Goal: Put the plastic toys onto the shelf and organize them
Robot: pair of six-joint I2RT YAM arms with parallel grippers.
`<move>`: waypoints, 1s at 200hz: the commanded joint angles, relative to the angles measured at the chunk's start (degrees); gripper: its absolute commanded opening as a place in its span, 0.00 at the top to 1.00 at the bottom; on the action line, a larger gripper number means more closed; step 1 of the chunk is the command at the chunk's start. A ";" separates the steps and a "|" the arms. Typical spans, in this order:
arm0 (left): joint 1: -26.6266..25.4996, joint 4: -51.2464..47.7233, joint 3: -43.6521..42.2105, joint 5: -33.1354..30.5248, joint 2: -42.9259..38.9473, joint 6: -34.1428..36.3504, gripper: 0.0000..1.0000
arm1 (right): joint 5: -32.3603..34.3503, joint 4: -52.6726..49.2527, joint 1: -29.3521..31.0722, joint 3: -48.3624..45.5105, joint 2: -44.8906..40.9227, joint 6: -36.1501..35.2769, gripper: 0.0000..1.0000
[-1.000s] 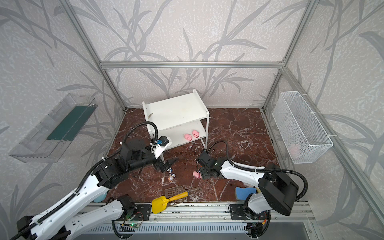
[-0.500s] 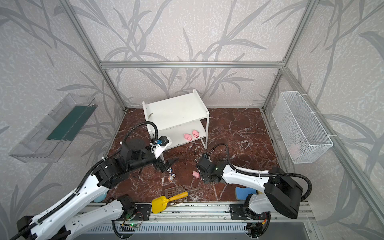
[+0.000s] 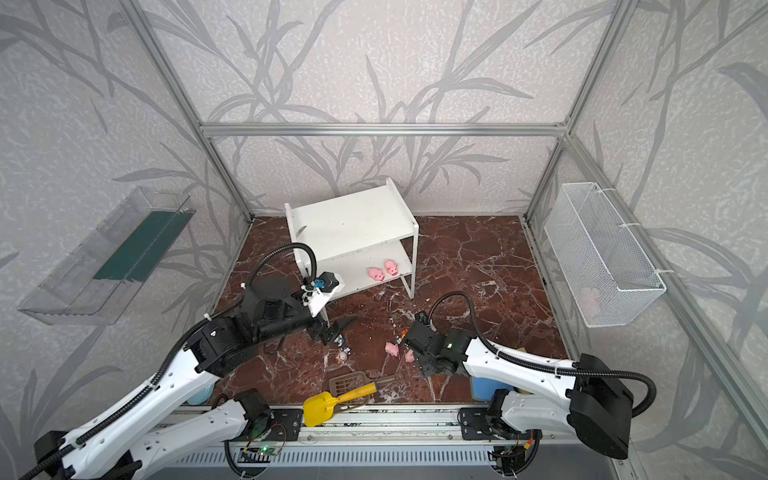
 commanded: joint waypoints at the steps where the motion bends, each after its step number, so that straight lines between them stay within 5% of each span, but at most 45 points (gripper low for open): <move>1: 0.16 -0.02 -0.02 0.41 -0.29 1.34 0.01 | 0.60 3.14 -0.45 1.52 -0.20 -1.48 0.26; 105: 0.11 0.09 -0.03 0.53 -0.38 1.33 0.01 | -3.42 9.63 -3.90 1.86 11.74 -2.37 0.26; 200: 0.13 0.21 0.11 1.02 0.62 1.33 0.01 | 0.32 -0.96 -2.98 -1.51 6.11 2.01 0.26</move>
